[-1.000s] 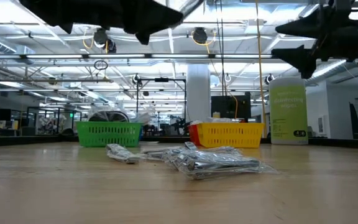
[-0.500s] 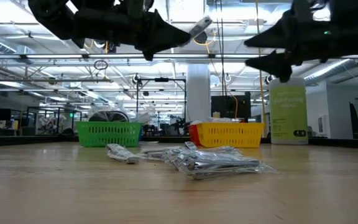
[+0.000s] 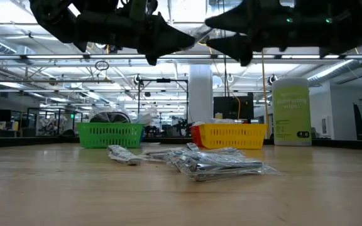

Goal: Pick & Place Travel size toiletries
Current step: Put the nail cutter into the yellow bin

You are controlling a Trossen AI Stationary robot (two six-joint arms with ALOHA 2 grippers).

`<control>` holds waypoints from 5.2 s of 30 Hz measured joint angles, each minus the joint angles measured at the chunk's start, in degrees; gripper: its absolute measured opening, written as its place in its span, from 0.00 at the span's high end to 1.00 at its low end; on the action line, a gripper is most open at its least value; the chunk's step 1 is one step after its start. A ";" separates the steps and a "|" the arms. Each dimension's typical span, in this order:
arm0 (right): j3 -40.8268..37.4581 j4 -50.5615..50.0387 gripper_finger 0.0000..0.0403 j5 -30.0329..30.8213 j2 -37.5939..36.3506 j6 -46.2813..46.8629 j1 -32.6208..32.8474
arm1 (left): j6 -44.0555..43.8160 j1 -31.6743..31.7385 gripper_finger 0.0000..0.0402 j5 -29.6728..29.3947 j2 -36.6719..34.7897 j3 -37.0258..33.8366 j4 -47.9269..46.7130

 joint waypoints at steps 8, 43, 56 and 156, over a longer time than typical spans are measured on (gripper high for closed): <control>2.79 -0.44 0.29 0.03 2.15 -3.32 -0.09 | -0.03 -0.33 0.98 0.11 0.00 0.00 -0.43; 2.82 -2.76 0.92 0.53 1.78 -4.82 -0.26 | -7.77 -0.91 0.65 0.51 -3.90 0.72 -7.12; 2.84 -35.12 0.92 16.04 -7.35 -4.57 -6.77 | -10.34 -1.64 0.33 -8.68 -23.58 3.21 -48.01; -2.71 -16.16 0.48 -13.62 -5.71 3.35 -7.85 | -3.14 -14.23 0.33 -0.45 5.00 2.91 -49.48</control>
